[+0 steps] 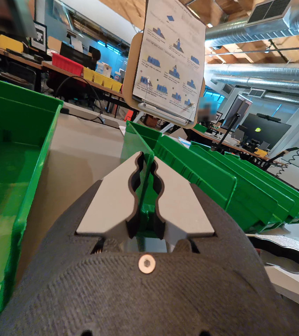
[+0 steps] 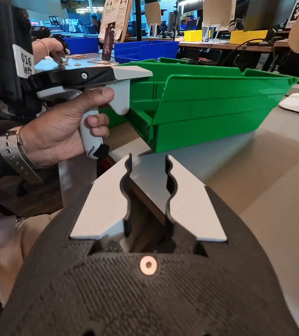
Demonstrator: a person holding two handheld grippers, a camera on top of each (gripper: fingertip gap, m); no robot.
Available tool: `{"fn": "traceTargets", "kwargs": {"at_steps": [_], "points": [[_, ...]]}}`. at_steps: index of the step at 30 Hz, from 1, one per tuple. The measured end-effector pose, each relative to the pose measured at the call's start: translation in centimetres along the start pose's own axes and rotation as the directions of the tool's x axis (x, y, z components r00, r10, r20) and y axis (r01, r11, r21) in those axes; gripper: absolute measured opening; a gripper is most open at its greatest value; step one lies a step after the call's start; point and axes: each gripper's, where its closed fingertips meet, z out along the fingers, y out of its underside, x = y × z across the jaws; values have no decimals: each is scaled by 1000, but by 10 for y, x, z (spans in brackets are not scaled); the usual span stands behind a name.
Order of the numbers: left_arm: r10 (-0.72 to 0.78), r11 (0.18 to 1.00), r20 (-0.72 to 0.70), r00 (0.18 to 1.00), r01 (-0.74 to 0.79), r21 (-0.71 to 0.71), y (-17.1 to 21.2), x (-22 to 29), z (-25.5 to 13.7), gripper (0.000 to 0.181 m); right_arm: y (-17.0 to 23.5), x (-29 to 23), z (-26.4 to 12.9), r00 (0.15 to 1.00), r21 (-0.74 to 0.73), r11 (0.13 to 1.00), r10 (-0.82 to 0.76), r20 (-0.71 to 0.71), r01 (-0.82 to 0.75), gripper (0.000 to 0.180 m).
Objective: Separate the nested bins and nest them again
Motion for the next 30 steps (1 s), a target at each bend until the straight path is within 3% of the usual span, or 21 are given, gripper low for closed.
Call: {"fn": "traceTargets", "kwargs": {"at_steps": [7, 13, 17, 26, 30], "points": [[-14, 998, -18, 1000, 13, -64, 20, 6, 1, 8, -3, 2, -1, 1000, 9, 1000, -4, -27, 4, 37], [-32, 989, -115, 993, 15, -147, 39, 36, 0, 14, -4, 34, -8, 975, -23, 999, -48, -216, 44, 43], [-26, 986, -163, 986, -1, -165, 44, 49, -3, 16, -3, 41, -10, 968, -27, 999, -43, -247, 38, 43], [-118, 974, -218, 969, 69, -218, 52, 53, -6, 21, -2, 50, -8, 965, -20, 1000, -16, -261, 11, 25], [-121, 966, -241, 963, 59, -251, 54, 58, -12, 23, 0, 57, -19, 947, -4, 989, 139, -290, -146, 2]]}}
